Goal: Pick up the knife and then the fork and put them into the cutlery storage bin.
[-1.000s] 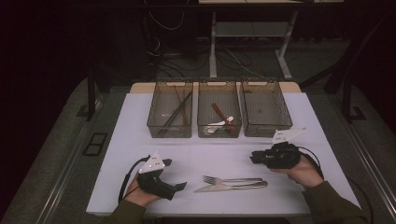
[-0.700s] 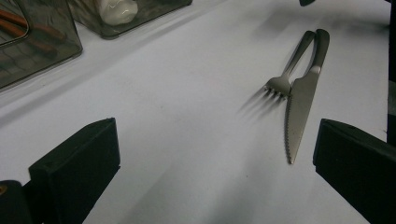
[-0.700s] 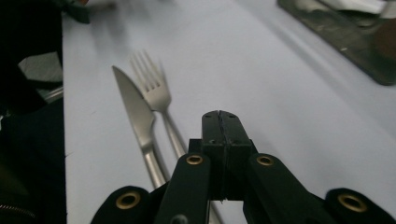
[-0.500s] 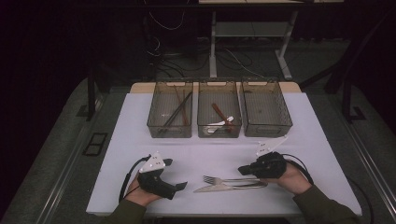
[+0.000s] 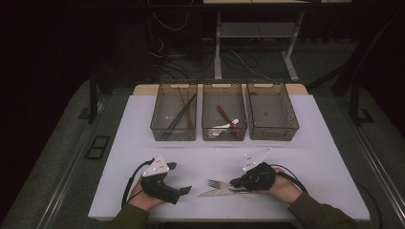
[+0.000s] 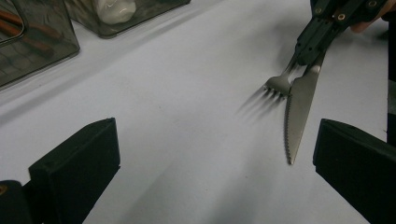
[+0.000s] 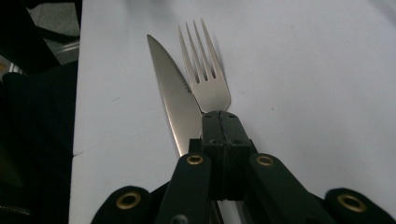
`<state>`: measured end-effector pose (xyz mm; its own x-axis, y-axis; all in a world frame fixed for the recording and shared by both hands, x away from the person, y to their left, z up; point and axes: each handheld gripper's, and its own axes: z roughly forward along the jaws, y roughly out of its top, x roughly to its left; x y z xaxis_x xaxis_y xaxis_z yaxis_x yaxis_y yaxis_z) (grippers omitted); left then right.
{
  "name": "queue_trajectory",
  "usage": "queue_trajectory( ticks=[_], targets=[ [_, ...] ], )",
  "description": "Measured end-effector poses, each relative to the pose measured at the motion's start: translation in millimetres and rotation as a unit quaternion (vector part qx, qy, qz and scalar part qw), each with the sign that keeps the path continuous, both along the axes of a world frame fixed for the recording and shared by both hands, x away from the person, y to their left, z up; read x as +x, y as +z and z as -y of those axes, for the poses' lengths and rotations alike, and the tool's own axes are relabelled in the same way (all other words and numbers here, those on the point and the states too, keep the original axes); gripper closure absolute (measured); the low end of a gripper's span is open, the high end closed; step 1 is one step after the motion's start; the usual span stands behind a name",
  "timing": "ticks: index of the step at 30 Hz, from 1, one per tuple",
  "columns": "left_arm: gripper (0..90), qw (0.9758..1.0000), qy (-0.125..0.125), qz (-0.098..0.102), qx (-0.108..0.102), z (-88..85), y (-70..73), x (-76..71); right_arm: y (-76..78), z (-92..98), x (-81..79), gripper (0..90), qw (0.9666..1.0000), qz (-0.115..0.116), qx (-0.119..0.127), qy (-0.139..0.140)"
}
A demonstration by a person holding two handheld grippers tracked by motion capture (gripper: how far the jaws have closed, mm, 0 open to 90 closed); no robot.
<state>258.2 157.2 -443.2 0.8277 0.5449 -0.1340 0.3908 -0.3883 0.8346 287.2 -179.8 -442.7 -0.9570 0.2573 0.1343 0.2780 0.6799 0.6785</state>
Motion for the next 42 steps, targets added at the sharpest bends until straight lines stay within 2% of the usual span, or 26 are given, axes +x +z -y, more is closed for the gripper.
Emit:
queue_trajectory(
  ticks=[12,20,32,37,39,40,42],
  targets=[
    [0.0,1.0000,-0.001,0.000,0.000,-0.1,-0.1,0.1,-4.1,-13.9,-0.5,89.7,0.9998,0.012,-0.006,0.015],
    [0.0,1.0000,0.000,0.000,0.000,0.2,0.0,0.1,-5.0,-19.0,1.8,89.8,0.9997,0.019,-0.007,0.010],
    [0.0,1.0000,0.000,0.001,0.003,0.0,-0.7,0.8,-5.7,-23.4,17.6,89.8,0.9992,0.033,-0.010,-0.018],
    [0.0,0.9999,-0.003,0.013,0.008,-1.1,-0.4,6.1,-5.4,-23.9,23.8,89.8,0.9990,0.036,-0.011,-0.024],
    [0.0,0.9998,-0.003,0.017,0.007,-1.7,-0.2,8.8,-5.0,-24.6,24.8,89.8,0.9990,0.028,-0.007,-0.034],
    [0.0,0.9998,-0.001,0.017,0.006,-1.4,-0.5,9.8,-5.2,-23.5,27.4,89.8,0.9988,0.037,-0.012,-0.029],
    [0.0,0.9998,0.001,0.017,0.008,-1.1,-1.0,12.3,-5.3,-23.6,28.4,89.8,0.9989,0.029,-0.007,-0.037]
  ],
)
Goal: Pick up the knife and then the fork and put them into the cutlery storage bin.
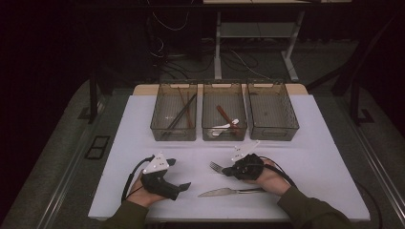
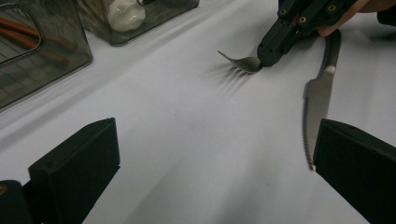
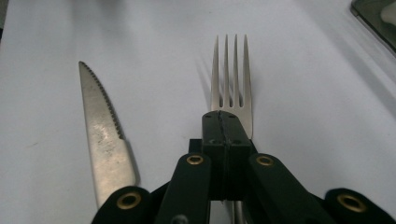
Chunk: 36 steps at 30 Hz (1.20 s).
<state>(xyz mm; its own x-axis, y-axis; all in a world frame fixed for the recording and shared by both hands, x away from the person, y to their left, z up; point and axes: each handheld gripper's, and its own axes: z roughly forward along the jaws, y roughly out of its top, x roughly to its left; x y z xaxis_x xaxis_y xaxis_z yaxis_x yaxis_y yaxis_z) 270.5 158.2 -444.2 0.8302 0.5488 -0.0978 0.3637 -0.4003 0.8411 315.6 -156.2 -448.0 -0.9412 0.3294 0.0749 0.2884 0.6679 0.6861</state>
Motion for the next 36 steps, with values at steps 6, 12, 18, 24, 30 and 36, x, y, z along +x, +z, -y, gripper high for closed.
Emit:
queue_trajectory(
  ticks=[6,12,18,24,30,36],
  targets=[
    [0.0,0.9999,0.003,-0.005,-0.009,-0.6,0.6,1.6,3.9,3.9,4.0,88.8,0.9999,-0.009,0.006,-0.006],
    [0.0,0.9999,0.001,-0.009,-0.012,0.9,-0.2,-0.6,22.1,14.3,6.6,73.2,0.9991,-0.039,0.017,-0.011],
    [0.0,0.9998,-0.001,-0.012,-0.013,2.5,0.2,-1.3,32.1,25.9,13.5,57.2,0.9982,-0.049,-0.025,-0.024],
    [0.0,0.9998,-0.002,-0.014,-0.010,2.9,-0.1,-1.4,41.6,27.6,18.8,47.8,0.9953,-0.059,-0.072,-0.025],
    [0.0,0.9998,-0.003,-0.015,-0.011,3.3,-0.2,-1.5,43.8,24.6,25.1,44.7,0.9904,-0.070,-0.116,-0.026],
    [0.0,0.9998,-0.003,-0.015,-0.012,3.0,0.1,-1.4,40.2,14.8,26.6,46.5,0.9832,-0.076,-0.166,-0.010]
  ],
)
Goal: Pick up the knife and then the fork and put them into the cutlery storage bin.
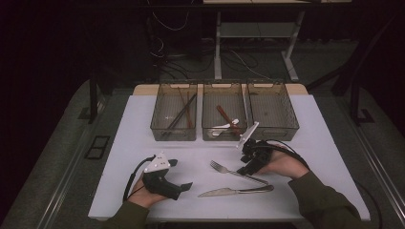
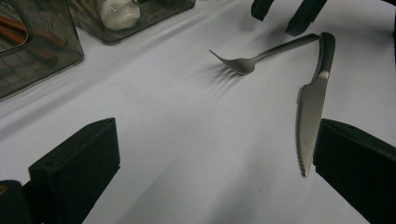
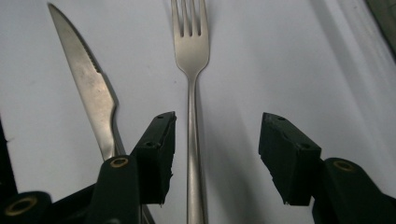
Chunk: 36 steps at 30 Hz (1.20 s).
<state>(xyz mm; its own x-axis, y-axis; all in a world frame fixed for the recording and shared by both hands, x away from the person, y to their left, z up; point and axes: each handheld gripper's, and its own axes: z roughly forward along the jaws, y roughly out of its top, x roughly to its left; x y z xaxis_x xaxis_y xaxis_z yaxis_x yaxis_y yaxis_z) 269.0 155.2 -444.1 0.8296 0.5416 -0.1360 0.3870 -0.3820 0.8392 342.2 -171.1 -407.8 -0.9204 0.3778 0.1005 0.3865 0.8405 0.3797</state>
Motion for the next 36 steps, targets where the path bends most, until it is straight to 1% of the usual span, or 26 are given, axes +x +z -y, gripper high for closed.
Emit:
queue_trajectory(
  ticks=[2,4,7,9,16,18,20,25,30,36],
  targets=[
    [0.0,1.0000,0.000,0.000,0.000,0.2,-0.1,-0.1,-1.4,-4.8,-1.4,48.3,0.9999,-0.005,-0.014,0.005],
    [0.0,1.0000,0.000,0.000,0.001,0.3,-0.4,-0.2,-2.8,-9.2,-1.4,51.3,0.9997,-0.004,-0.025,0.007],
    [0.0,1.0000,0.000,0.000,0.000,0.2,-0.1,-0.1,-4.2,-14.3,0.1,56.9,0.9993,-0.006,-0.036,0.009],
    [0.0,1.0000,0.000,0.000,0.000,0.2,0.0,-0.2,-4.9,-17.5,0.2,60.6,0.9989,-0.011,-0.044,0.012],
    [0.0,1.0000,0.000,-0.001,0.000,0.0,-0.1,0.0,-10.7,-26.6,-0.4,72.0,0.9971,-0.026,-0.069,0.022],
    [0.0,1.0000,-0.001,0.000,-0.001,-0.1,-0.2,0.0,-11.2,-27.7,-0.6,74.6,0.9967,-0.021,-0.074,0.026],
    [0.0,1.0000,-0.001,0.000,0.000,0.1,-0.1,0.0,-11.0,-28.2,-1.3,76.7,0.9966,-0.026,-0.073,0.029],
    [0.0,1.0000,-0.001,0.000,-0.001,0.6,-0.3,-0.1,-10.9,-31.9,-4.3,78.1,0.9953,-0.015,-0.088,0.037],
    [0.0,1.0000,-0.001,0.000,-0.001,0.8,-0.4,-0.1,-10.5,-37.2,-7.0,79.6,0.9930,-0.001,-0.109,0.045],
    [0.0,1.0000,0.000,0.000,-0.002,0.9,-0.4,-0.2,-10.5,-40.9,-9.6,82.9,0.9909,0.010,-0.123,0.052]
  ],
)
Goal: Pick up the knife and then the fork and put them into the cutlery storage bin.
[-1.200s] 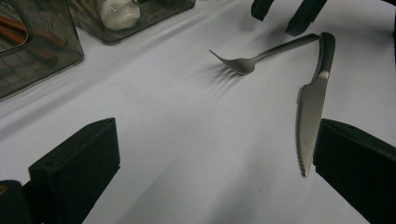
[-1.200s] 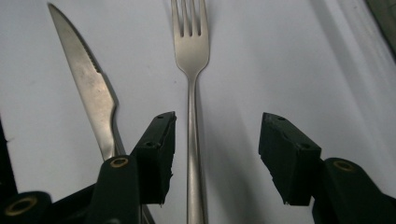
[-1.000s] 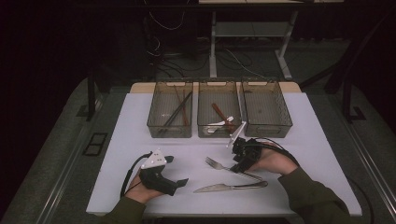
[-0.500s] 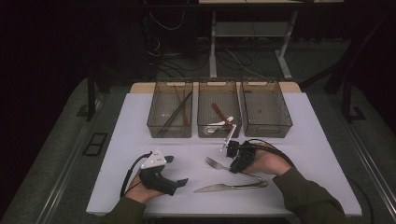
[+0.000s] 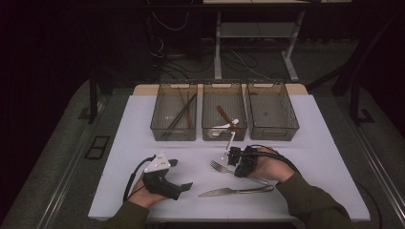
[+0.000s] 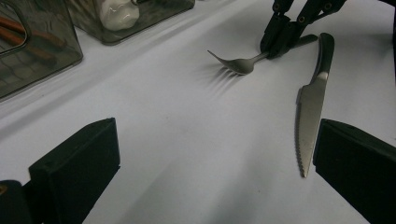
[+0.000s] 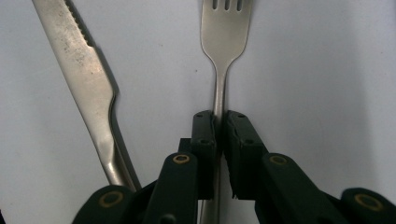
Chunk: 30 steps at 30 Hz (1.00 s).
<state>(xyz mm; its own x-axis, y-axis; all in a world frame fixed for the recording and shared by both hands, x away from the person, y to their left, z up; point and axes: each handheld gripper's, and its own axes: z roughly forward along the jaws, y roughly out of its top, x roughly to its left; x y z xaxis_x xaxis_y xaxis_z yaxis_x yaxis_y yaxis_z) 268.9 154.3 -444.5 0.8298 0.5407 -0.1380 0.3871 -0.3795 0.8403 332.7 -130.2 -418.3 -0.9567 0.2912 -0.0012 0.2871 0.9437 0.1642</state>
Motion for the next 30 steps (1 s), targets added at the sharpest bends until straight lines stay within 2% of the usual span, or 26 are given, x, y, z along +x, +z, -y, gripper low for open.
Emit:
queue_trajectory(
  ticks=[6,13,17,21,26,30],
  targets=[
    [0.0,1.0000,0.000,0.000,-0.001,0.2,0.2,-0.1,0.2,-3.4,-1.4,84.2,0.9999,0.007,-0.012,0.003],
    [0.0,1.0000,-0.001,-0.001,0.000,-0.5,0.3,0.1,0.6,-1.2,0.0,84.8,1.0000,0.004,-0.005,0.007],
    [0.0,1.0000,-0.001,0.000,-0.001,-1.0,0.3,0.1,2.4,5.0,3.7,84.8,0.9998,-0.004,0.018,-0.004],
    [0.0,1.0000,-0.001,0.000,-0.002,-1.1,0.2,0.0,8.4,14.4,8.8,84.8,0.9984,0.000,0.053,-0.021],
    [0.0,1.0000,-0.001,0.000,-0.003,-1.0,0.2,-0.1,15.1,29.3,15.7,84.8,0.9946,-0.002,0.097,-0.038],
    [0.0,1.0000,-0.002,-0.001,0.000,-1.0,0.0,-0.5,19.6,41.0,20.0,84.8,0.9896,0.013,0.133,-0.052]
  ],
)
